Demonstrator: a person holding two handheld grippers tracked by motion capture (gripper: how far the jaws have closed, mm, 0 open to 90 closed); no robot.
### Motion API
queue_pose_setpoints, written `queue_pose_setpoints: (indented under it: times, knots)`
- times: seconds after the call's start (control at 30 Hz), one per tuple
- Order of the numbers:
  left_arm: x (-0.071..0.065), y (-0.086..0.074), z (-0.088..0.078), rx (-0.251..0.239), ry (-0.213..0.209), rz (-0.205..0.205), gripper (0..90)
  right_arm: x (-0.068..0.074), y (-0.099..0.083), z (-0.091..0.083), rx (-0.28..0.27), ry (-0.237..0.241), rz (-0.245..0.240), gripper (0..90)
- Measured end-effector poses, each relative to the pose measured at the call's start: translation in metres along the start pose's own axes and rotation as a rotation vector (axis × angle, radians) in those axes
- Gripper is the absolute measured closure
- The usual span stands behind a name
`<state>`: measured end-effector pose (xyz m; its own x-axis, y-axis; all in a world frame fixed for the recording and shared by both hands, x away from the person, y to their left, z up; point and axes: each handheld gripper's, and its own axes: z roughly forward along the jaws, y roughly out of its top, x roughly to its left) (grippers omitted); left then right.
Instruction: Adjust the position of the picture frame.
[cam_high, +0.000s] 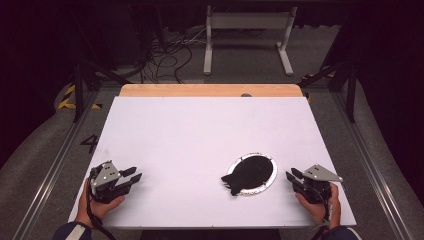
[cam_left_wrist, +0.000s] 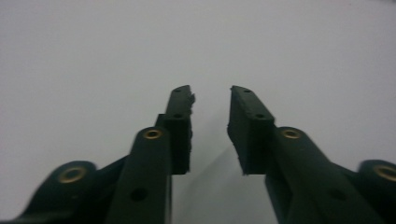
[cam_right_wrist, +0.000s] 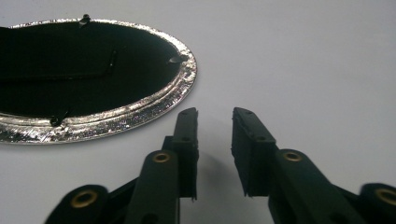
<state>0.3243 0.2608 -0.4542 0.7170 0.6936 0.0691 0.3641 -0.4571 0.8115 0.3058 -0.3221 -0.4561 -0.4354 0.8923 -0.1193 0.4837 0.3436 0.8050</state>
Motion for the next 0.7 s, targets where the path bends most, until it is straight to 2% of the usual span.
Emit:
queue_pose_setpoints:
  times: [0.03,0.07,0.2,0.27,0.3,0.43,0.7]
  knots:
    - [-0.001,0.003,0.003,0.013,-0.006,0.018,82.7,0.0,0.001,0.002,0.008,0.016,0.001,80.5]
    - [-0.001,0.004,0.005,0.018,-0.014,0.019,85.4,0.0,0.001,0.002,0.015,0.02,0.002,81.9]
    - [-0.002,0.007,0.012,0.039,-0.027,0.027,89.2,0.002,0.003,0.006,0.046,0.047,-0.004,85.2]
    - [-0.003,0.008,0.016,0.047,-0.035,0.027,89.6,0.005,0.005,0.009,0.06,0.059,-0.008,86.5]
    - [-0.004,0.01,0.017,0.052,-0.037,0.032,89.6,0.008,0.006,0.011,0.077,0.065,-0.029,87.9]
    - [-0.007,0.014,0.023,0.056,-0.051,0.04,89.6,0.01,0.009,0.015,0.079,0.074,0.002,88.1]
    - [-0.013,0.027,0.042,0.083,-0.087,0.066,89.4,0.019,0.016,0.023,0.079,0.09,-0.018,90.0]
